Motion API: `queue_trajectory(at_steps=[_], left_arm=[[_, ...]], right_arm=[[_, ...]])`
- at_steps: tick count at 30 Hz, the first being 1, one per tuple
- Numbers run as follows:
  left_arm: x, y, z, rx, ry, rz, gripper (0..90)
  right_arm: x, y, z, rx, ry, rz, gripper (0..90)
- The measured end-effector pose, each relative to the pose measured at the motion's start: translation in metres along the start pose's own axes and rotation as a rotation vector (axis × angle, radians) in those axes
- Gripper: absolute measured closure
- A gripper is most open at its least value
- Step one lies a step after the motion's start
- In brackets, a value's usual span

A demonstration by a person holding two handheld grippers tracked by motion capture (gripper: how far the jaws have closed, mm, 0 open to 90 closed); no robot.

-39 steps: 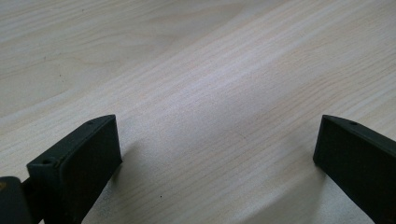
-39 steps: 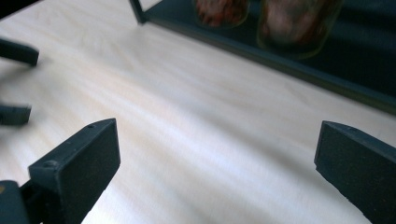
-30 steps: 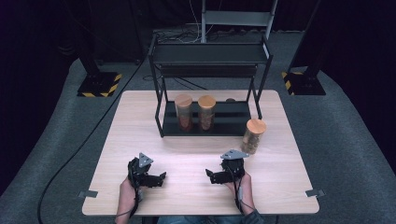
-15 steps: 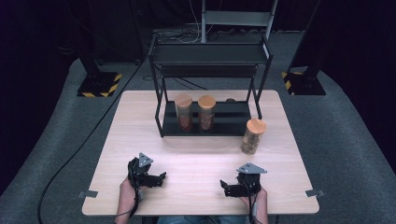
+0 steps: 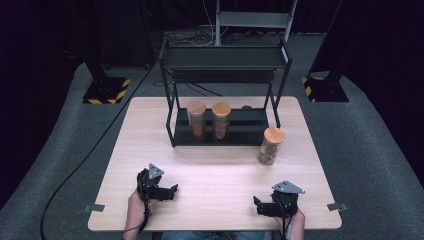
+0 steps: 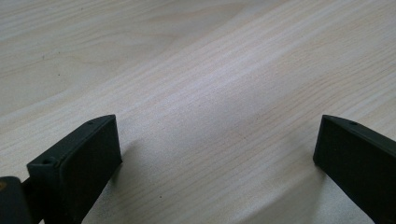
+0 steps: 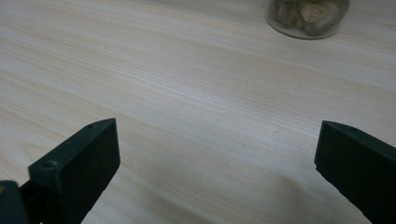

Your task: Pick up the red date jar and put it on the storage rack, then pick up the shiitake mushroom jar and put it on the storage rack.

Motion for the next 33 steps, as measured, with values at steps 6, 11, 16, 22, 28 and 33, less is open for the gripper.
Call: queue_trajectory(at_steps=[6, 11, 16, 22, 28, 33], left_arm=[[0.000, 0.000, 0.000, 0.001, 0.000, -0.001, 0.2], [0.000, 0.000, 0.000, 0.001, 0.001, -0.001, 0.2], [0.000, 0.000, 0.000, 0.001, 0.001, -0.001, 0.2], [0.000, 0.000, 0.000, -0.001, 0.000, 0.002, 0.2], [0.000, 0.000, 0.000, -0.001, 0.000, 0.002, 0.2], [0.000, 0.000, 0.000, -0.003, -0.001, 0.003, 0.2]], right_arm=[[-0.009, 0.007, -0.004, 0.042, 0.012, -0.010, 0.0], [-0.017, 0.013, -0.011, 0.085, -0.020, -0.027, 0.0], [-0.021, 0.016, -0.014, 0.148, -0.018, -0.048, 0.0], [-0.026, 0.017, -0.009, 0.166, 0.028, -0.049, 0.0], [-0.032, 0.014, -0.004, 0.149, 0.026, -0.050, 0.0], [-0.037, 0.014, 0.005, 0.085, 0.031, -0.070, 0.6]])
Point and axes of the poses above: each handheld gripper's, and its own axes: y roughly backward along the jaws, z roughly out of its top, x roughly to its left, the point moved 6 cm from there along -y, roughly forward along the jaws, and after that the axes turned 2 degrees about -y, right-handed, at the moved point
